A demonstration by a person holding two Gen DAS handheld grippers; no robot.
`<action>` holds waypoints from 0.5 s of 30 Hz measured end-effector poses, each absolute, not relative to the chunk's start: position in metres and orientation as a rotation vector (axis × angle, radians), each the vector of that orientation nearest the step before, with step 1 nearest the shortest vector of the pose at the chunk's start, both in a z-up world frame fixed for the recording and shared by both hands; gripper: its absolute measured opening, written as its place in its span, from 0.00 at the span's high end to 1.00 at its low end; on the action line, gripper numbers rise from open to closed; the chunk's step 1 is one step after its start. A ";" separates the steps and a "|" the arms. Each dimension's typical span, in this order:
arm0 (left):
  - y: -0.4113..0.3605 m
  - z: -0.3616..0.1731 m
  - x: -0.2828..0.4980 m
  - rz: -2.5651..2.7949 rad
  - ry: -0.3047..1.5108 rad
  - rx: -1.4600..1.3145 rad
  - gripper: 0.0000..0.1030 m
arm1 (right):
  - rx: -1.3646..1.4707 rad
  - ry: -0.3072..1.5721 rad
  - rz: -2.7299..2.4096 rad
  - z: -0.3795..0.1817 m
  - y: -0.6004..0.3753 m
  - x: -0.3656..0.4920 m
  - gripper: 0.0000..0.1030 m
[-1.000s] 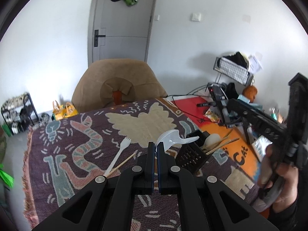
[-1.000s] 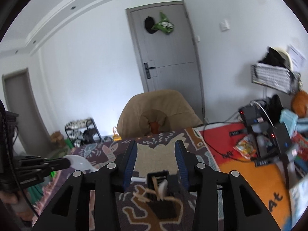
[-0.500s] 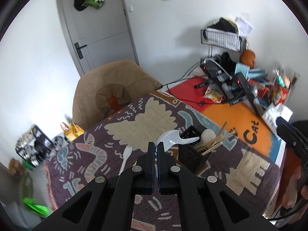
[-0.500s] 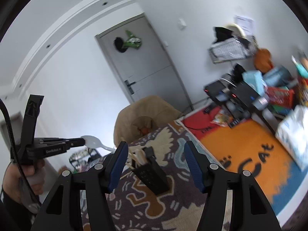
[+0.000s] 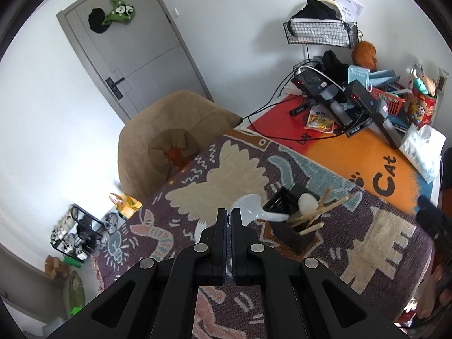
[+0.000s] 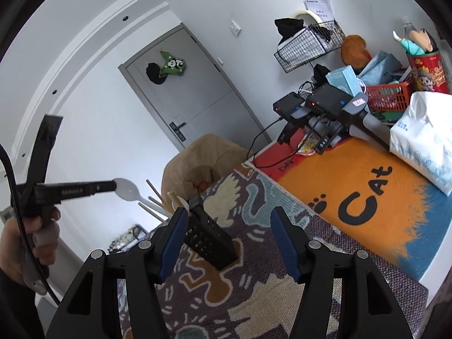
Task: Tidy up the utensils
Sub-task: 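Open the right gripper over the holder while the left gripper releases the white spoon into it, then withdraw both open grippers from the holder toward the blanket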
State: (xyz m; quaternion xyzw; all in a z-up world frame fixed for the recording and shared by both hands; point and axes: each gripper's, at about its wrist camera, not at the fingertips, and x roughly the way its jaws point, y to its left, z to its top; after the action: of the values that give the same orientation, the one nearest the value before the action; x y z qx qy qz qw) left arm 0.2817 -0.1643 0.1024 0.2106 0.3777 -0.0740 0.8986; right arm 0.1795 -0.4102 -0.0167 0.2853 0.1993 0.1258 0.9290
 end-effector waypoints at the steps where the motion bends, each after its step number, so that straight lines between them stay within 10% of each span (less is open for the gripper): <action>1: -0.165 0.104 0.283 -0.155 0.778 0.421 0.98 | 0.589 0.411 0.259 -0.018 -0.411 0.180 0.41; 6: -0.166 0.109 0.286 -0.217 0.768 0.295 0.82 | 0.595 0.427 0.267 -0.024 -0.410 0.181 0.41; 8: -0.164 0.110 0.283 -0.225 0.747 0.255 0.41 | 0.591 0.430 0.266 -0.024 -0.409 0.180 0.41; 10: -0.161 0.113 0.276 -0.218 0.695 0.234 0.26 | 0.589 0.434 0.264 -0.025 -0.408 0.181 0.41; 15: -0.142 0.108 0.269 -0.207 0.678 0.177 0.26 | 0.576 0.461 0.252 -0.028 -0.400 0.183 0.14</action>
State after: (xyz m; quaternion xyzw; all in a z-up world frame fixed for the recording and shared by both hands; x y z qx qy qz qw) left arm 0.2691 -0.1419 0.1085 0.0865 0.3317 -0.1012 0.9339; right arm 0.1832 -0.3996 -0.0276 0.2809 0.2246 0.1226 0.9250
